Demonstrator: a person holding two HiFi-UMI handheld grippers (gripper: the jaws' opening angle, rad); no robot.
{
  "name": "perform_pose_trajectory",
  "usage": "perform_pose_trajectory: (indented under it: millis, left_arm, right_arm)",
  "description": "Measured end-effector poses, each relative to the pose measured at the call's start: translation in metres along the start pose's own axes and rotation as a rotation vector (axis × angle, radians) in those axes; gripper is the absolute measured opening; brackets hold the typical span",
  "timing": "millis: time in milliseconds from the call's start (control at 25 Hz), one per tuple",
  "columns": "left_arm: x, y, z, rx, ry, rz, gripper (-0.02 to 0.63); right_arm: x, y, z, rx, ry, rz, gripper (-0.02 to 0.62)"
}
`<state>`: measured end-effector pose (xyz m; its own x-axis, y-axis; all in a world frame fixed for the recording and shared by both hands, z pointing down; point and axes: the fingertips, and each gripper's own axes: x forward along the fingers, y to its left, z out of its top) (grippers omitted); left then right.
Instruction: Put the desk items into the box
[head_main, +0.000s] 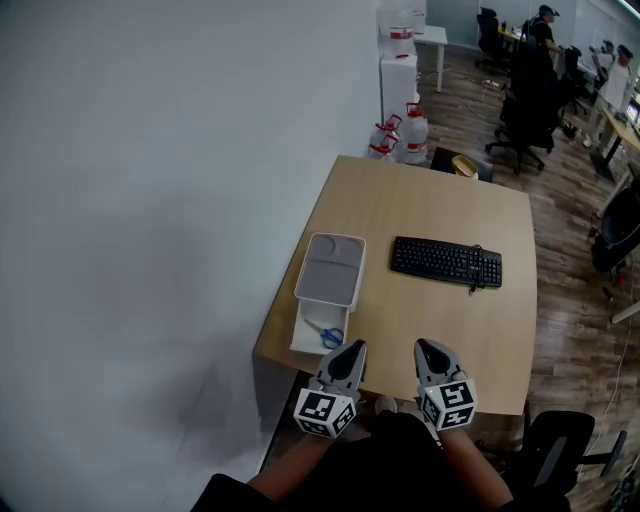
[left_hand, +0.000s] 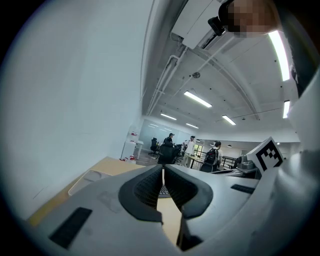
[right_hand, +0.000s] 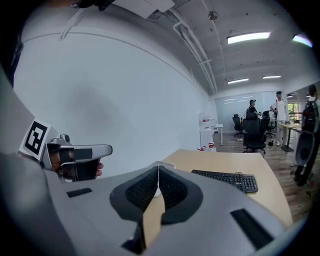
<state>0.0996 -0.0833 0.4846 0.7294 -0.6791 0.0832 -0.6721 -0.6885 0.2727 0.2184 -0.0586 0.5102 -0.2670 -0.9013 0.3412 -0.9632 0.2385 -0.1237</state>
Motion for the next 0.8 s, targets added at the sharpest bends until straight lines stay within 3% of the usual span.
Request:
perform_pose_trajectory:
  millis: [360, 520, 800]
  left_arm:
    - [0.063, -0.033, 0.001, 0.038, 0.022, -0.042, 0.021]
    - [0.080, -0.039, -0.001, 0.014, 0.021, -0.048, 0.021]
    - [0.096, -0.034, 0.009, 0.025, 0.024, -0.102, 0.021]
  right_arm:
    - [-0.012, -0.073, 0.001, 0.044, -0.038, -0.067, 0.063]
    - [-0.012, -0.103, 0.004, 0.034, -0.037, -0.113, 0.063]
    - [-0.014, -0.121, 0.021, 0.071, -0.066, -0.204, 0.063]
